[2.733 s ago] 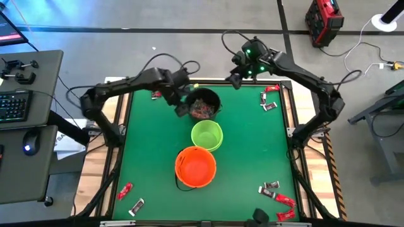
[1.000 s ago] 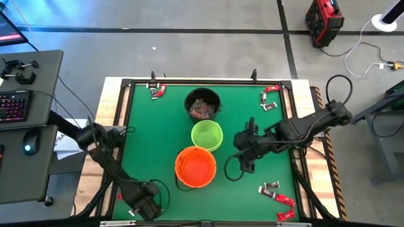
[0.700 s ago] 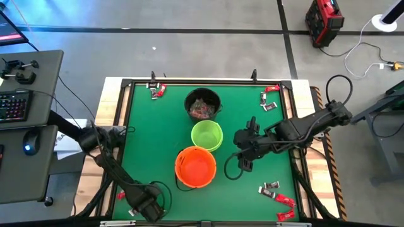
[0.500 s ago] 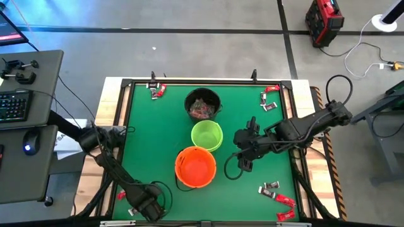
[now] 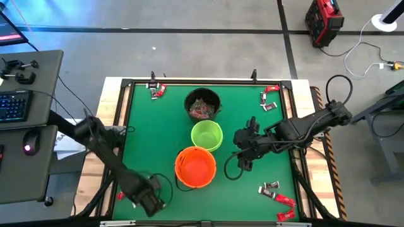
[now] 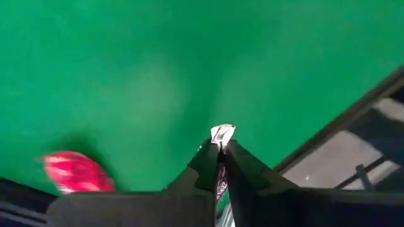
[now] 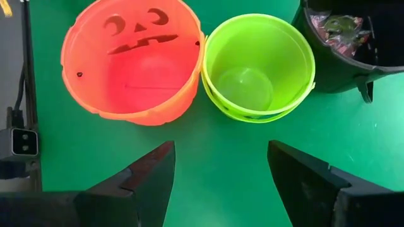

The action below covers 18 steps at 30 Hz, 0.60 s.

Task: Sort candy by brand, put in halloween buckets
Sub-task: Put the brown chocolate bar into the green bucket

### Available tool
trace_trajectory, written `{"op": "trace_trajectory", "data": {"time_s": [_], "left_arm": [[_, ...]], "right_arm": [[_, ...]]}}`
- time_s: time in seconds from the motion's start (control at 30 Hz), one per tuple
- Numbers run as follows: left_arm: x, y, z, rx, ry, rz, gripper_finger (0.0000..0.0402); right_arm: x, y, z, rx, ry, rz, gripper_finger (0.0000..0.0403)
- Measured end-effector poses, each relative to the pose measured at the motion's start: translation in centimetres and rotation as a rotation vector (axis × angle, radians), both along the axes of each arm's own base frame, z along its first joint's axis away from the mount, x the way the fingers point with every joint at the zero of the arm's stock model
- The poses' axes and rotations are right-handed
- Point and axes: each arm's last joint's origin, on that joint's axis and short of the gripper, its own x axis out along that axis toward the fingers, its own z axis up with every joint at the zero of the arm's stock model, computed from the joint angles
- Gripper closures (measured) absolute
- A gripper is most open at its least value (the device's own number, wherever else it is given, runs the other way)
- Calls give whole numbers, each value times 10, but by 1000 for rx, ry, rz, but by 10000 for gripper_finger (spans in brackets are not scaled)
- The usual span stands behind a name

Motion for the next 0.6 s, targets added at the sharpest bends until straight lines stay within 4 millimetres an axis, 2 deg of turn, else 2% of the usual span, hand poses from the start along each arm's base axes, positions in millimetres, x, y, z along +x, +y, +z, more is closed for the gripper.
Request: {"op": "trace_trajectory", "data": {"time_s": [0.17, 0.37, 0.47, 0.6], "left_arm": [[5, 44, 60, 29, -276, 68, 401], [11, 122, 135, 227, -806, 201, 401], [22, 162, 162, 324, -1009, 188, 401], [43, 208, 178, 421, -1150, 123, 401]], "right_arm": [[1, -1, 0, -33, -8, -1, 158], [6, -1, 4, -20, -92, -53, 158], [10, 0, 10, -13, -190, -112, 158], [15, 0, 17, 0, -303, -193, 158]]}}
